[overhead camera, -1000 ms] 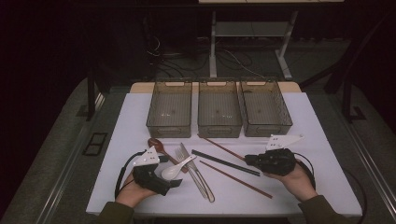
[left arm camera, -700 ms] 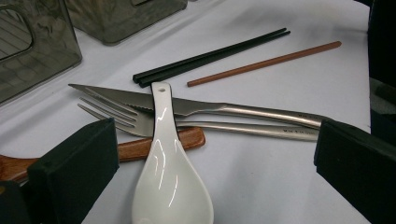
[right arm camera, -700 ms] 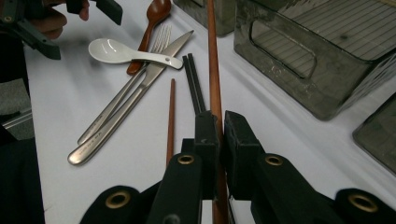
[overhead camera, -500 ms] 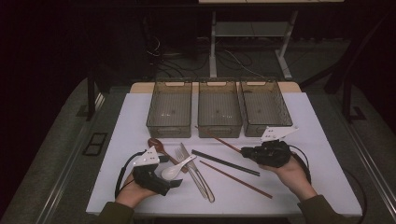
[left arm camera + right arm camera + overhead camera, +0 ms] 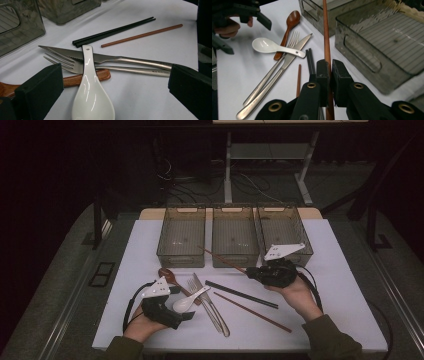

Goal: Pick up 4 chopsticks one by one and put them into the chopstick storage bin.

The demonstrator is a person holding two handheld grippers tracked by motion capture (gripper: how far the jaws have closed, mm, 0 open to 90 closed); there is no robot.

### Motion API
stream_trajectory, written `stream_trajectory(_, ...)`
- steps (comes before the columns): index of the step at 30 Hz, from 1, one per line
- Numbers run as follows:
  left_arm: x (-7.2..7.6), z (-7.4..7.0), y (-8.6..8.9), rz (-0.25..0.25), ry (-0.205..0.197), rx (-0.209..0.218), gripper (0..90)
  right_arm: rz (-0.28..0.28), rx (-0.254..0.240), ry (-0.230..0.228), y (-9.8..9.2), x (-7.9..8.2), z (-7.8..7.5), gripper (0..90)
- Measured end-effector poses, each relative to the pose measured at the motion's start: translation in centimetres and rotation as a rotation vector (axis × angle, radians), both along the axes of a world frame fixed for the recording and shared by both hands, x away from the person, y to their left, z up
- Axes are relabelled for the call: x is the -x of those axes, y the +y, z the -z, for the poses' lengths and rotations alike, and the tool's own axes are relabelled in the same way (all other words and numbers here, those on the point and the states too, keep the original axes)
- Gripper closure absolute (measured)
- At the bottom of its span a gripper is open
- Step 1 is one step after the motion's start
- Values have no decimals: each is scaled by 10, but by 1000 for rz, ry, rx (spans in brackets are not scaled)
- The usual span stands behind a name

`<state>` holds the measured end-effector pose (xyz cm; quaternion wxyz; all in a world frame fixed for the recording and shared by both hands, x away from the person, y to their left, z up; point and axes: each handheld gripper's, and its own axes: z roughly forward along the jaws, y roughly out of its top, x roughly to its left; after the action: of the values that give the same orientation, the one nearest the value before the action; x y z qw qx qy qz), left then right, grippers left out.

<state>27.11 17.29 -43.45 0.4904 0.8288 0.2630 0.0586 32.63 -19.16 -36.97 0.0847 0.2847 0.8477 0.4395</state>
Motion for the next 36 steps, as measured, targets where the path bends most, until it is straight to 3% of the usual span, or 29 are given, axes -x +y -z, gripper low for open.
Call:
stream_trajectory(16, 1, -1, -1, 8, -2, 2, 0, 21, -25, 16, 32, -35, -17, 845)
stream_trajectory(27, 2, -2, -1, 9, -3, 8, 0, 35, 15, 13, 58, -59, -29, 845)
stream_trajectory(36, 2, -3, -3, 15, -2, 13, 0, 59, 54, 47, 86, -80, -28, 845)
